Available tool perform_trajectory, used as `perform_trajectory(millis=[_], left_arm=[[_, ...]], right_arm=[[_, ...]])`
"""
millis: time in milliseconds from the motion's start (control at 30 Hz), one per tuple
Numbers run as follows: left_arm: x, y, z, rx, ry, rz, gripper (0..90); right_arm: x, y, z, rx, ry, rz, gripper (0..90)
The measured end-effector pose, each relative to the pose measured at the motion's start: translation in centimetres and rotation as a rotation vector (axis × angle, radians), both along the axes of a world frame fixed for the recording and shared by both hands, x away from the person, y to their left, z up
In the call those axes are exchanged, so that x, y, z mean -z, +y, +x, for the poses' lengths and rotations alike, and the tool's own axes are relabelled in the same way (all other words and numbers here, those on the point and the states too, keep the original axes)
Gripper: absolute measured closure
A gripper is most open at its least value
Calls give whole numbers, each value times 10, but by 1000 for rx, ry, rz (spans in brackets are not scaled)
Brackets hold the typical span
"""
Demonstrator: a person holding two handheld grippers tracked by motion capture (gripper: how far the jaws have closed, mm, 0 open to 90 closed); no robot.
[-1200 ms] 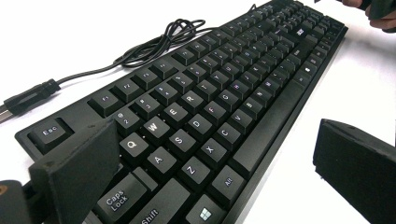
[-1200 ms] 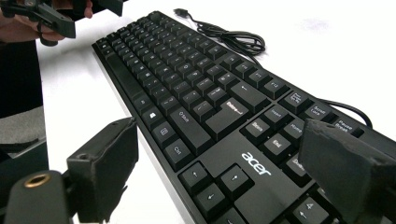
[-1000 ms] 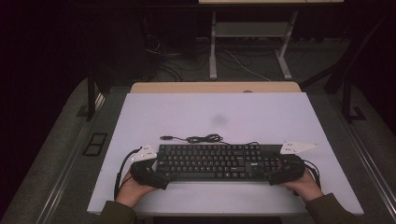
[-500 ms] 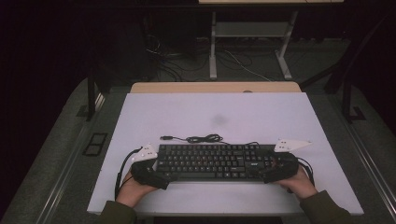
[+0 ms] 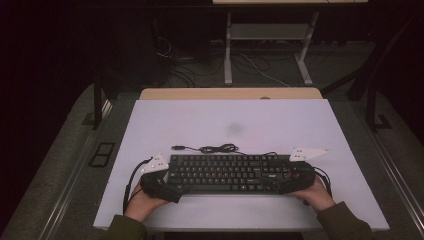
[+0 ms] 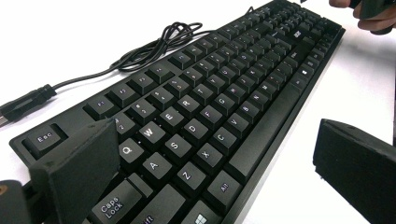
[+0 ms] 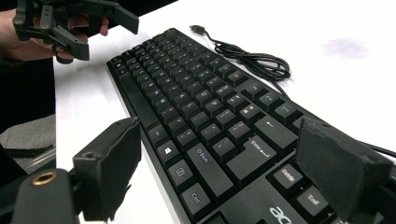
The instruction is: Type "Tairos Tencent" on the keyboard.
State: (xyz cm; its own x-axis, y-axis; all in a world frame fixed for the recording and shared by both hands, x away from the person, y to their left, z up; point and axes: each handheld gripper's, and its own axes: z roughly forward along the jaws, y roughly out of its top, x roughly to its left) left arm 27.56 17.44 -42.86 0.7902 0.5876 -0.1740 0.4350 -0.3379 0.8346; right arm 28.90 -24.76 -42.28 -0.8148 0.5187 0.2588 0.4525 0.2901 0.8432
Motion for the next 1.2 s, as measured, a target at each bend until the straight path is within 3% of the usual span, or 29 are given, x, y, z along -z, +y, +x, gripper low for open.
perform_trajectory(millis=[833,1200], left_arm=[[0,-1,0,1,3,-4,0],[0,0,0,-1,2,-6,0]], right_arm=[[3,24,12,-40,14,-5,156],[3,33,16,-65,15,-10,251]])
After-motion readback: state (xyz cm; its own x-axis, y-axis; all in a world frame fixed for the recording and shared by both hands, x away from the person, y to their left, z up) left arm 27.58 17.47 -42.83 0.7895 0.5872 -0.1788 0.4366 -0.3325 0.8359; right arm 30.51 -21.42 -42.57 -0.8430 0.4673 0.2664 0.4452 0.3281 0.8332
